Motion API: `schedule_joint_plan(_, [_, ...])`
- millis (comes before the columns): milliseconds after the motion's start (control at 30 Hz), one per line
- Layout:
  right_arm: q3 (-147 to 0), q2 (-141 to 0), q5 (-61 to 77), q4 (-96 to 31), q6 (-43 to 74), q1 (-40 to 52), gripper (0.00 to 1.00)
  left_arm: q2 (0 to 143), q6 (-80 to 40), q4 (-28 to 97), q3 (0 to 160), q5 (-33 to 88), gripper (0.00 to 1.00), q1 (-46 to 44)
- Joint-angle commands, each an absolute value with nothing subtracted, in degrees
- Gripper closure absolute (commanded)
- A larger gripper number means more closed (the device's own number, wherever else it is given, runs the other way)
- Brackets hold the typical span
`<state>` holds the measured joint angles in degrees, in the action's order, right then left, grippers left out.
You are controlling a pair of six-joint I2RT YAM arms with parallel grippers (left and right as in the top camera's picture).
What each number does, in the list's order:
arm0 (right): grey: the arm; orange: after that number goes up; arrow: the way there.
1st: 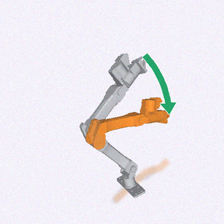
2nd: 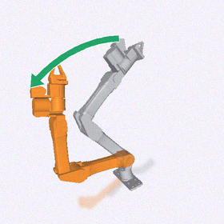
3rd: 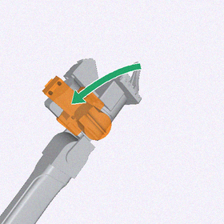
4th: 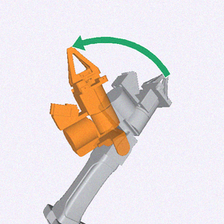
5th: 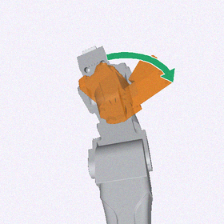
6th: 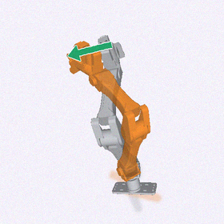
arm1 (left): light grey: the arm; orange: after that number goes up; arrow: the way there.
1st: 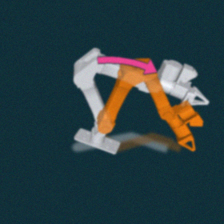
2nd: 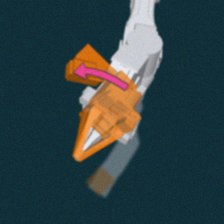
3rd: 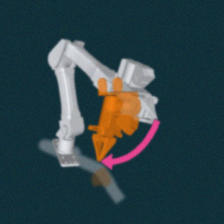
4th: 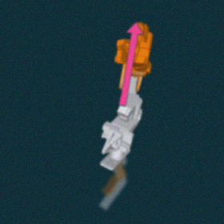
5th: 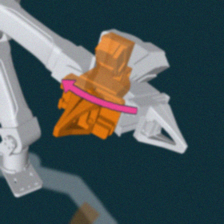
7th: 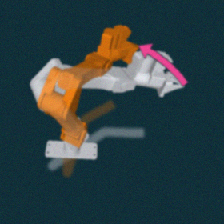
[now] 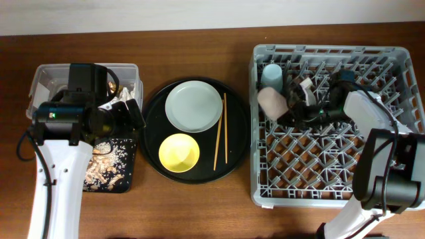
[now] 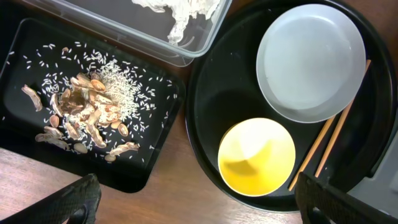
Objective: Sort waste into correct bins and load items into the dishwasher rack
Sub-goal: 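Carry the pink cup to the rack and set it down beside the blue cup, then release the pink cup and move the right gripper back toward the tray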
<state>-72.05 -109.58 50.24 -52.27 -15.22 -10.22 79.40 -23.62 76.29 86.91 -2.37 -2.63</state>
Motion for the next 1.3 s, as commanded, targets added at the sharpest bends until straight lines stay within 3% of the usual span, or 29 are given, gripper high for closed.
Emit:
schedule_joint_plan(0, [-71.9,-108.4,47.7,-55.4,-16.1,-11.8,0.86,79.4,-23.5,76.2,87.4,-2.4,0.01,-2.3])
schedule_joint_plan(133, [-74.6,-102.3,44.9,-60.5,-16.1,-12.9,0.75,79.4,-23.5,76.2,87.4,-2.4,0.01,-2.3])
schedule_joint_plan(333, [-78.9,-85.2,24.4,-65.4,-7.6,-4.2,0.72,79.4,-23.5,76.2,87.4,-2.4,0.01,-2.3])
schedule_joint_plan(467, [-78.9,-80.2,9.5,-67.6,1.6,10.3,0.74,79.4,-23.5,76.2,87.4,-2.4,0.01,-2.3])
schedule_joint_plan(600, [-75.5,-82.8,-1.2,-66.0,11.2,21.3,0.84,79.4,-23.5,76.2,87.4,-2.4,0.01,-2.3])
schedule_joint_plan(833, [-75.1,-92.7,-1.5,-60.3,14.1,24.4,0.83,79.4,-23.5,76.2,87.4,-2.4,0.01,-2.3])
schedule_joint_plan(900, [-75.1,-95.6,0.0,-58.7,14.1,24.4,0.76,79.4,-23.5,76.2,87.4,-2.4,0.01,-2.3])
schedule_joint_plan(1133, [-74.8,-98.8,1.7,-57.8,14.1,24.4,0.76,79.4,-23.5,76.2,87.4,-2.4,0.01,-2.3])
schedule_joint_plan(1267, [-72.7,-98.8,1.7,-57.8,14.1,24.4,0.89,79.4,-23.5,76.2,87.4,-2.4,0.01,-2.3])
